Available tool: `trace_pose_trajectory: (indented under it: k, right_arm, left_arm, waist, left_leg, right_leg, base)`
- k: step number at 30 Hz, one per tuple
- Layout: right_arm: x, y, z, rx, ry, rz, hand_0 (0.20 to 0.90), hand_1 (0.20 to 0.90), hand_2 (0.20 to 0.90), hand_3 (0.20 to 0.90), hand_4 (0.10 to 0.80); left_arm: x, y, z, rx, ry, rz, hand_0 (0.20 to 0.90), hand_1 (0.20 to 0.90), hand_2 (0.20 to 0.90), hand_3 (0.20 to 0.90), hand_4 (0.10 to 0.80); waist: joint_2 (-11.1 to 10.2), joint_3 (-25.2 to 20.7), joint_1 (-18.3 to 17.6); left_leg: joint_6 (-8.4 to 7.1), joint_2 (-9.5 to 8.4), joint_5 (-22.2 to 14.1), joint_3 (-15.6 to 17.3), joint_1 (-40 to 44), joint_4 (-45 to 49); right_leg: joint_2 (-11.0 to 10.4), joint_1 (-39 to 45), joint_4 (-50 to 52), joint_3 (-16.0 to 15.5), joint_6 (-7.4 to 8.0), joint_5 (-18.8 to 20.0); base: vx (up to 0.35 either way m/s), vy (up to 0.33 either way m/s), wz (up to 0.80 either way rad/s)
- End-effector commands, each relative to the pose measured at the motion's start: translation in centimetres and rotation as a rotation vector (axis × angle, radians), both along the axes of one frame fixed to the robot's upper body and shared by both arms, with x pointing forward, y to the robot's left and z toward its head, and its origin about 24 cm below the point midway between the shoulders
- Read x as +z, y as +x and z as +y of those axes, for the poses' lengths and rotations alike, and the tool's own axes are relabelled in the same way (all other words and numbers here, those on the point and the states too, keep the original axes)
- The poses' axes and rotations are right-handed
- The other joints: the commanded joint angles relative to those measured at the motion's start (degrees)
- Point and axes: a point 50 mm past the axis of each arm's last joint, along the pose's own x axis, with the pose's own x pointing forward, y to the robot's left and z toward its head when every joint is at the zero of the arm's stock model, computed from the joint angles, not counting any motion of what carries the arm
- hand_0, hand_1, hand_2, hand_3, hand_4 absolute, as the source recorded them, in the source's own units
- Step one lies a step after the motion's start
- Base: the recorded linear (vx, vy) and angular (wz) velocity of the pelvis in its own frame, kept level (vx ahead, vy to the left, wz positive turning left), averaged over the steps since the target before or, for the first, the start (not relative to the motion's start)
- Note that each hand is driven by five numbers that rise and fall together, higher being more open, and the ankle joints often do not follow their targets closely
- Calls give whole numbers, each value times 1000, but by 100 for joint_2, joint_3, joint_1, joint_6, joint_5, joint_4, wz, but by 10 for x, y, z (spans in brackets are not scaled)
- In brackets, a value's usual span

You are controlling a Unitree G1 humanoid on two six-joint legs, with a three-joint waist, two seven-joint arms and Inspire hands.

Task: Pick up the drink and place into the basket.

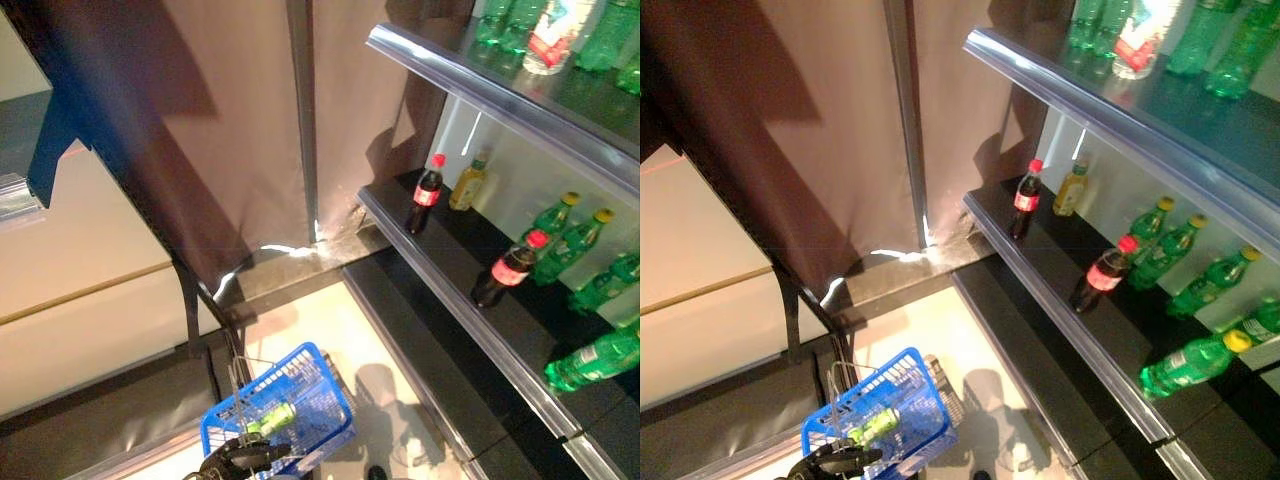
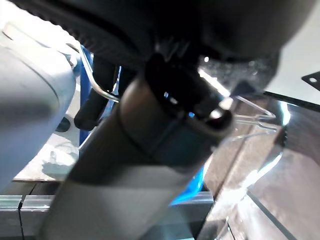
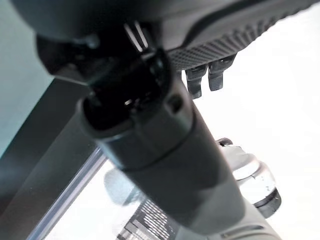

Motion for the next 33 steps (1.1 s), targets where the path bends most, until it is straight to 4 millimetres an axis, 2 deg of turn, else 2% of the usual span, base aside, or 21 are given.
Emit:
trace_pose_trajectory:
  k: [1, 3, 5, 7, 8, 9, 10, 11, 12, 14, 16, 18, 21, 22, 24, 27, 30, 31, 32, 33]
  right_arm:
    - [7, 20, -12, 16, -35, -82, 900, 900, 900, 900, 800]
    - [6, 20, -12, 16, -34, -82, 900, 900, 900, 900, 800]
    - [4, 23, -5, 14, -22, -91, 900, 900, 900, 900, 800]
    - [3, 29, 1, 1, -10, -115, 900, 900, 900, 900, 800]
    - [4, 33, 2, 1, -6, -131, 900, 900, 900, 900, 800]
    - [5, 43, 4, 5, -1, -161, 900, 900, 900, 900, 800]
    - [5, 45, 4, 2, -1, -165, 900, 900, 900, 900, 800]
    - [7, 55, 5, 6, 1, -192, 900, 900, 900, 900, 800]
    - [11, 75, 5, 9, 5, -231, 900, 900, 900, 900, 800]
    - [14, 87, 6, -10, 7, -253, 900, 900, 900, 900, 800]
    - [16, 95, 5, -9, 5, -266, 900, 900, 900, 900, 800]
    - [17, 97, 4, -13, 3, -271, 900, 900, 900, 900, 800]
    - [16, 95, 3, -15, -3, -264, 900, 900, 900, 900, 800]
    - [16, 90, 1, -10, -6, -245, 900, 900, 900, 900, 800]
    - [15, 87, 1, -6, -7, -229, 900, 900, 900, 900, 800]
    - [11, 73, -2, 10, -12, -177, 900, 900, 900, 900, 800]
    - [10, 70, -1, 41, -16, -156, 900, 900, 900, 900, 800]
    - [12, 71, -5, 44, -28, -145, 900, 900, 900, 900, 800]
    - [12, 71, -6, 36, -31, -146, 900, 900, 900, 900, 800]
    - [12, 72, -7, 40, -34, -140, 900, 900, 900, 900, 800]
  left_arm:
    - [17, 32, 13, -29, -4, -172, 300, 300, 300, 200, 100]
    - [17, 32, 14, -30, -4, -173, 300, 300, 300, 200, 100]
    - [18, 36, 13, -56, 7, -174, 300, 300, 300, 200, 100]
    - [22, 47, 13, -74, 20, -191, 300, 300, 300, 200, 100]
    - [24, 51, 14, -79, 22, -202, 300, 300, 300, 200, 100]
    - [28, 62, 14, -86, 29, -226, 300, 300, 300, 200, 100]
    - [29, 64, 14, -88, 31, -229, 300, 300, 300, 200, 100]
    - [33, 73, 14, -90, 37, -253, 300, 300, 300, 200, 100]
    - [39, 87, 14, -92, 44, -287, 300, 300, 300, 200, 100]
    - [42, 94, 11, -105, 54, -295, 300, 300, 300, 200, 100]
    - [42, 95, 9, -104, 59, -293, 300, 300, 300, 200, 100]
    - [42, 95, 9, -102, 62, -289, 300, 300, 300, 200, 100]
    - [40, 92, 9, -92, 65, -276, 300, 300, 300, 200, 100]
    - [38, 88, 12, -71, 63, -263, 300, 300, 300, 200, 100]
    - [37, 84, 14, -62, 60, -256, 300, 300, 300, 200, 100]
    - [33, 73, 17, -6, 45, -245, 300, 300, 300, 200, 100]
    - [30, 67, 18, 19, 28, -241, 300, 300, 300, 200, 100]
    - [26, 59, 14, 22, 13, -226, 300, 300, 300, 200, 100]
    - [26, 58, 14, 19, 12, -224, 300, 300, 300, 200, 100]
    - [23, 53, 12, 33, 9, -216, 300, 300, 300, 200, 100]
  waist:
    - [-96, -205, 162]
    - [-99, -204, 164]
    - [-126, -193, 123]
    - [-91, -88, -37]
    - [-53, -8, -97]
    - [-22, 155, -63]
    - [-24, 177, -49]
    - [-9, 301, 46]
    - [-47, 382, 211]
    - [-42, 404, 282]
    - [-5, 346, 323]
    - [4, 310, 322]
    - [7, 195, 304]
    - [-1, 84, 296]
    - [8, 10, 277]
    - [8, -77, 267]
    - [-6, -78, 257]
    - [-44, -31, 304]
    - [-53, -40, 315]
    - [-71, -11, 347]
  left_leg:
    - [-238, 23, -108, -200, -490, 166]
    - [-233, 22, -112, -195, -481, 161]
    - [-140, -14, -164, -153, -419, 128]
    - [-12, -7, -213, -157, -368, 106]
    - [12, 30, -238, -144, -367, 93]
    - [8, 87, -234, -17, -443, 93]
    - [5, 89, -233, 10, -464, 96]
    - [-38, 153, -194, 170, -544, 90]
    - [-124, 225, -177, 455, -689, 47]
    - [-157, 256, -215, 601, -740, 25]
    - [-170, 311, -249, 787, -800, 37]
    - [-173, 324, -261, 874, -812, 54]
    - [-189, 354, -276, 1060, -817, 108]
    - [-233, 405, -302, 1218, -769, 162]
    - [-273, 480, -334, 1300, -687, 196]
    - [-364, 575, -375, 1153, -616, 345]
    - [-414, 612, -438, 1022, -568, 485]
    - [-487, 645, -529, 762, -552, 772]
    - [-500, 652, -526, 727, -571, 807]
    - [-504, 603, -629, 483, -532, 932]
  right_leg:
    - [308, 185, 442, -143, 84, -290]
    - [302, 178, 458, -144, 90, -294]
    - [231, -29, 819, -96, 191, -214]
    - [251, -861, 1886, -17, 381, 186]
    - [291, -1263, 2332, -75, 424, 302]
    - [218, -1658, 2729, -490, 442, 373]
    - [183, -1718, 2780, -556, 446, 398]
    - [-26, -1832, 2783, -893, 442, 442]
    - [-485, -1722, 2192, -1366, 463, 547]
    - [-755, -1539, 1715, -1499, 497, 542]
    - [-966, -1407, 1477, -1575, 500, 593]
    - [-1056, -1360, 1397, -1589, 516, 641]
    - [-1178, -1213, 1163, -1623, 544, 648]
    - [-1317, -1095, 1015, -1737, 578, 720]
    - [-1340, -1031, 947, -1819, 591, 671]
    - [-1134, -791, 578, -1745, 600, 452]
    - [-1035, -741, 483, -1657, 597, 395]
    - [-984, -624, 394, -1544, 546, 372]
    - [-980, -630, 376, -1529, 536, 386]
    - [-960, -561, 361, -1427, 516, 355]
  base:
    - [80, 90, -15]
    - [38, 46, -10]
    - [57, 119, -18]
    - [-34, 140, -19]
    - [-187, 146, -34]
    - [-187, 106, -34]
    - [-238, 96, -36]
    - [-328, -23, -40]
    - [-344, -52, -59]
    - [-218, -106, -72]
    - [-120, -67, -74]
    - [-51, -37, -85]
    - [-32, -97, -66]
    - [-8, -158, -66]
    - [34, -226, -56]
    - [70, -249, -89]
    - [19, -132, -44]
    - [37, -117, -10]
    - [72, -93, -8]
    - [122, -22, -54]
